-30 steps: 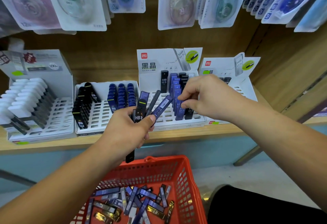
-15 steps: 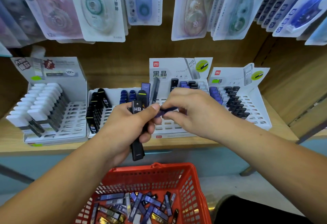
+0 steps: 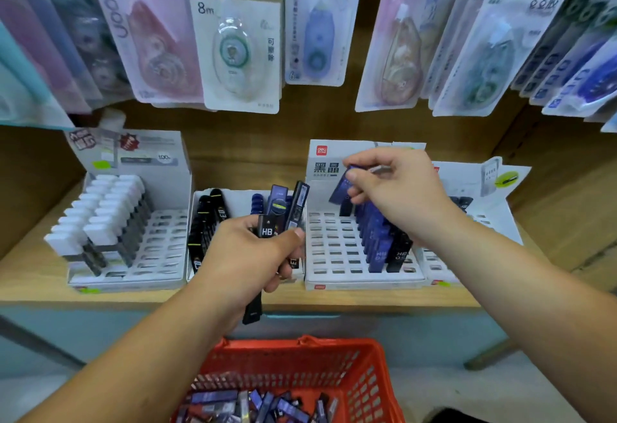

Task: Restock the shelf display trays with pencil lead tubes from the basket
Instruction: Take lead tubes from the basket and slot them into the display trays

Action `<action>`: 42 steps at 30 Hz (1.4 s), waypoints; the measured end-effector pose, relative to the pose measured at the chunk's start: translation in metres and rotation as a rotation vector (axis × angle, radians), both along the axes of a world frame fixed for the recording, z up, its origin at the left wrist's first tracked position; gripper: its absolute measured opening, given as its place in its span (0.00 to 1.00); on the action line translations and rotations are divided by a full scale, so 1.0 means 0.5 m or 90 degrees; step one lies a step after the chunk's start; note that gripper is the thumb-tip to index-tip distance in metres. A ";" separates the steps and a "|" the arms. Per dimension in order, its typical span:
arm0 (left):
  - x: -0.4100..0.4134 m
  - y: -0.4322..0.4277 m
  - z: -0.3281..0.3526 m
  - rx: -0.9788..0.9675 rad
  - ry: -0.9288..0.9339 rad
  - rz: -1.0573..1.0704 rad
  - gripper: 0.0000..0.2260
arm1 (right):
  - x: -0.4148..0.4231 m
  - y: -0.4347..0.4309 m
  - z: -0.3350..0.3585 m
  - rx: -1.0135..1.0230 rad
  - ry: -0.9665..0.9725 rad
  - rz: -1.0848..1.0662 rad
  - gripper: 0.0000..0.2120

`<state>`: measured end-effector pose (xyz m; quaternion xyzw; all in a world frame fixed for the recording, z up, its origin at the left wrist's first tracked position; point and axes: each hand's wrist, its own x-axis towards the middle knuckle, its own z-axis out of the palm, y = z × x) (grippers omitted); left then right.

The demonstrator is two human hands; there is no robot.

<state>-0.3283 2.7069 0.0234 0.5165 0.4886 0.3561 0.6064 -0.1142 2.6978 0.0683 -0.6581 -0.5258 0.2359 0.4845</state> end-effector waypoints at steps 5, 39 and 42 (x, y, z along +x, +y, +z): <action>-0.012 0.011 -0.005 0.002 0.039 -0.001 0.06 | 0.018 0.064 -0.017 -0.052 -0.195 0.004 0.09; -0.036 0.018 -0.009 0.019 0.006 -0.043 0.05 | 0.016 0.070 -0.095 0.154 -0.642 0.011 0.07; -0.038 0.017 -0.005 0.013 -0.006 -0.042 0.04 | 0.017 0.065 -0.097 0.184 -0.700 0.020 0.05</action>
